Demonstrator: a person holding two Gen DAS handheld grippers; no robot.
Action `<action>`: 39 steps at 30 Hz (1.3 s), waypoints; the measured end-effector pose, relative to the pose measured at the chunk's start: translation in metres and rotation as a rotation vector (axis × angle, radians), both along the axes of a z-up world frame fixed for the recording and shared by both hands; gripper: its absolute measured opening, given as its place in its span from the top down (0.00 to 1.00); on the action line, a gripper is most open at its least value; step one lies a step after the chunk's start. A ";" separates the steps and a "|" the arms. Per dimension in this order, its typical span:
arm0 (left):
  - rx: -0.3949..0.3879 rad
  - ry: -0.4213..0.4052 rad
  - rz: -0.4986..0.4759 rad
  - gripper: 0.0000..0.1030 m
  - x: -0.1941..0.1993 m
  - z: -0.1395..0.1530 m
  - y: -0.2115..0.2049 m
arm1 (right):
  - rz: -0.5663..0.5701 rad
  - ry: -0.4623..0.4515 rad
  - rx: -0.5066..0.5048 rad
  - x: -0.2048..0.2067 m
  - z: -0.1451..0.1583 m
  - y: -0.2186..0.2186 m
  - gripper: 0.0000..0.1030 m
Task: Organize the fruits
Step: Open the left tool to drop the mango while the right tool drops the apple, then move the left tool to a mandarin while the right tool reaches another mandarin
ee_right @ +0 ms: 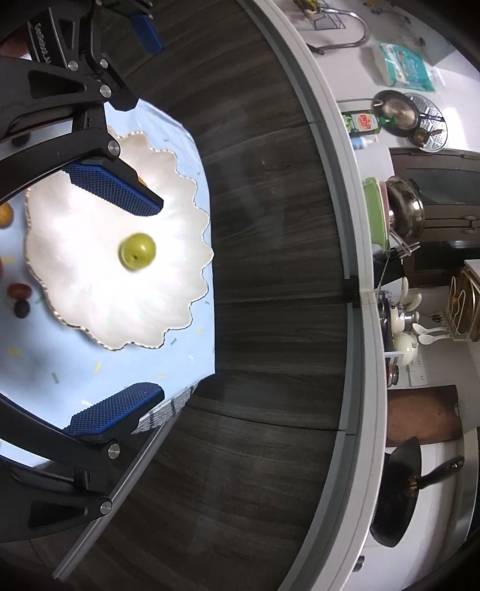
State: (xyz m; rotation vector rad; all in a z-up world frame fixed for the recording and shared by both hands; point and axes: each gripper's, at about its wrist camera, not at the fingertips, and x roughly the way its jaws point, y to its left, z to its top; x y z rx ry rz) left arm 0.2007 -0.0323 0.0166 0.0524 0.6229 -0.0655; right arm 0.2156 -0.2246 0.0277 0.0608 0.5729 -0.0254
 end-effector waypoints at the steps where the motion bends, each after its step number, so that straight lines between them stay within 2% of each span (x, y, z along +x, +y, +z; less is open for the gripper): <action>1: 0.009 -0.006 0.002 0.00 -0.004 0.002 -0.001 | 0.000 -0.001 0.002 -0.004 0.001 0.000 0.10; 19: 0.016 -0.045 -0.029 0.00 -0.058 -0.002 -0.001 | 0.025 0.021 0.004 -0.051 -0.004 0.001 0.10; 23: 0.024 -0.001 -0.085 0.00 -0.062 -0.007 -0.005 | 0.029 0.035 0.001 -0.057 -0.010 0.002 0.10; 33: -0.009 0.017 -0.073 0.00 -0.076 -0.016 -0.001 | 0.035 0.069 -0.004 -0.068 -0.026 0.002 0.10; 39: 0.008 0.010 -0.044 0.00 -0.084 -0.025 -0.002 | 0.045 0.095 -0.014 -0.073 -0.038 0.002 0.10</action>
